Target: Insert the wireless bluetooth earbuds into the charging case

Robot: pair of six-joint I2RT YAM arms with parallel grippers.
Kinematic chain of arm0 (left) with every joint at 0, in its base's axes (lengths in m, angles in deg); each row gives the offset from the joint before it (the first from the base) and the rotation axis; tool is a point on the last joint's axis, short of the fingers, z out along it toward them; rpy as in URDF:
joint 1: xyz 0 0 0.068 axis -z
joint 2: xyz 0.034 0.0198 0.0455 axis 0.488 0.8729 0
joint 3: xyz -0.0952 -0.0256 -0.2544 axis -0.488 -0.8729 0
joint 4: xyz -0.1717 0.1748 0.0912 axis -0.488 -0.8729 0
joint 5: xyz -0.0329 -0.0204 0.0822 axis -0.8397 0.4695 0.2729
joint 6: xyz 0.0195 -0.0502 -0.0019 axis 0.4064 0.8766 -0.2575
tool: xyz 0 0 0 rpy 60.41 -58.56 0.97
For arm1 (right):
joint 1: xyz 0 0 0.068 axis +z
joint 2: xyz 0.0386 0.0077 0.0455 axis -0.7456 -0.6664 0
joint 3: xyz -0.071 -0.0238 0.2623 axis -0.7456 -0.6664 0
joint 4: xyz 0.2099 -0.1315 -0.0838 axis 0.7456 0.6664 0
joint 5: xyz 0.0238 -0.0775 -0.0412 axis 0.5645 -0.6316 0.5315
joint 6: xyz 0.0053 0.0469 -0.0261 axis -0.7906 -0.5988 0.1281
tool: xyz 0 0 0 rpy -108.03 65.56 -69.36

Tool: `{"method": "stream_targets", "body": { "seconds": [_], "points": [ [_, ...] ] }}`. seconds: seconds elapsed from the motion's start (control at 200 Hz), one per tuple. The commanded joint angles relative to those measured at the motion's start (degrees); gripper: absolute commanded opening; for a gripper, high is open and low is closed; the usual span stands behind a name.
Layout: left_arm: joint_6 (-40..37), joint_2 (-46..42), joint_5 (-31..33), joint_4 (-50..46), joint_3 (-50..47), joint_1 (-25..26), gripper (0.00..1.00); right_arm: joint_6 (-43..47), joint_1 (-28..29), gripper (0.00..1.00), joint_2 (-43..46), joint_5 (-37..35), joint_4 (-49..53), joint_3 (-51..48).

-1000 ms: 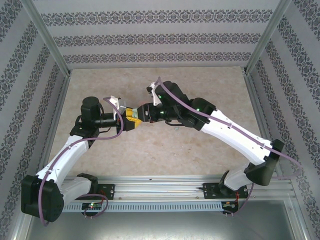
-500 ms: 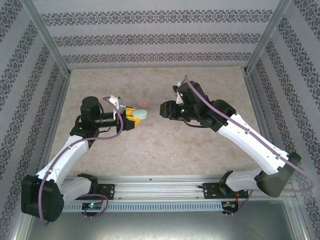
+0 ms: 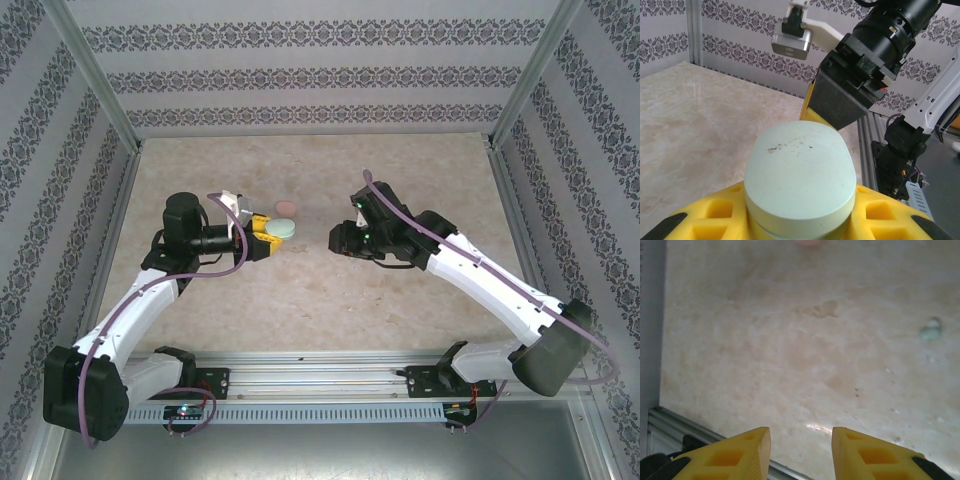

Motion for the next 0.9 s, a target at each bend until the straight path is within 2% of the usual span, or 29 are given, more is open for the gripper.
{"method": "stream_targets", "body": {
  "seconds": [0.0,0.095,0.44,0.585,0.899],
  "points": [
    [0.5,0.3,-2.5,1.5,1.9,0.3,0.12,7.0,3.6,0.40,0.9,2.5,-5.7,3.9],
    [1.6,0.7,-3.3,2.4,2.2,0.3,0.12,10.9,6.0,0.48,-0.6,2.6,-6.2,6.9],
    [3.1,0.5,-4.9,2.1,2.1,0.3,0.12,18.2,7.9,0.50,-6.0,3.5,-5.1,14.6],
    [3.1,0.3,-5.2,1.6,2.3,0.3,0.12,21.4,9.2,0.54,-6.0,3.8,-5.0,14.6],
    [3.8,0.4,-6.1,1.2,2.8,0.3,0.12,26.9,10.3,0.59,-6.9,-1.6,-0.9,16.1]
  ]
}}
